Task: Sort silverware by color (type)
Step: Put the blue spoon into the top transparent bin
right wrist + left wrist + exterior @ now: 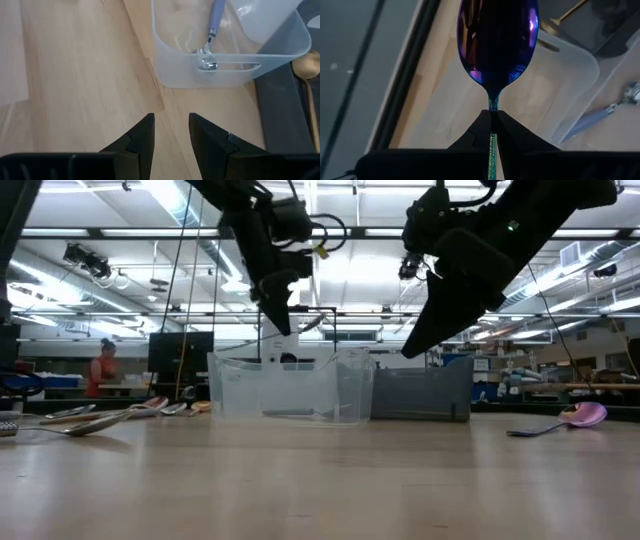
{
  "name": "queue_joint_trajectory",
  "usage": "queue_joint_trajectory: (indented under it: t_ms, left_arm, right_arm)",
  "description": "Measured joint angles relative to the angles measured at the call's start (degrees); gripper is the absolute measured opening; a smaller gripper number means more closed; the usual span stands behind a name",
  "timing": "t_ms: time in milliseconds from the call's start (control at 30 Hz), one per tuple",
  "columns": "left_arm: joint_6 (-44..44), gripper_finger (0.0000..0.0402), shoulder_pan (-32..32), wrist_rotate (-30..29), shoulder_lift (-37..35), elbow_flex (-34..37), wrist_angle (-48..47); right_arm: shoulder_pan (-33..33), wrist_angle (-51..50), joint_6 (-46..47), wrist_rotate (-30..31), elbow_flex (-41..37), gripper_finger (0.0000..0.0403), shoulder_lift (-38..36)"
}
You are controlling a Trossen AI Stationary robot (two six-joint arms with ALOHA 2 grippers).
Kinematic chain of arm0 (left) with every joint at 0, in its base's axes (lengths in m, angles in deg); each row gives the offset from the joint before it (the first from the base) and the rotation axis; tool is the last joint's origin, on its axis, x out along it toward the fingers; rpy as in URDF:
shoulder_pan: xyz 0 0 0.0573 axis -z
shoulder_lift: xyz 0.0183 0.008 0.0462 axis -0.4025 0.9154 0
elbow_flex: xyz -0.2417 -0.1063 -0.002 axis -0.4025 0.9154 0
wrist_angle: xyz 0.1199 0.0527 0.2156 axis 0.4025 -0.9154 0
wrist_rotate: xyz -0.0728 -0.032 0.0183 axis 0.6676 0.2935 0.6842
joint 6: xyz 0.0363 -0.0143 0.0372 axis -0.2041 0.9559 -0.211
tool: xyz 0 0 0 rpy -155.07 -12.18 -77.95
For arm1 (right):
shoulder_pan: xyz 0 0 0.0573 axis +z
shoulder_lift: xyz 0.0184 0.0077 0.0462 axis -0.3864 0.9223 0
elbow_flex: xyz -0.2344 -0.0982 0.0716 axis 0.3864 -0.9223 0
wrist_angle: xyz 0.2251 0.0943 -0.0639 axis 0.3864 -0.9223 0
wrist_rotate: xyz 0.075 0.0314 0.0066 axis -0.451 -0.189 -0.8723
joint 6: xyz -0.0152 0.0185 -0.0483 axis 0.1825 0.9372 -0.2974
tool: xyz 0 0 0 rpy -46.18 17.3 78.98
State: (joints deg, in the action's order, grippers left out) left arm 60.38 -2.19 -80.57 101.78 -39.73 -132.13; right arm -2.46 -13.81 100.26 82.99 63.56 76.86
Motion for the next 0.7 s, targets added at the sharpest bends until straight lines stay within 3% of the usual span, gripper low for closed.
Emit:
queue_joint_trajectory:
  t_ms: [433, 700]
  left_arm:
    - [-1.04, 0.0024, -4.65, 7.34, 5.89, -1.58, 0.47]
    - [-1.13, 0.0024, -4.45, 8.10, 8.10, -1.58, 4.22]
  right_arm:
    - [2.86, -5.55, 7.21, 3.46, 0.00, 0.0130, 0.00]
    - [3.30, -8.46, 10.30, 4.63, 0.00, 0.0130, 0.00]
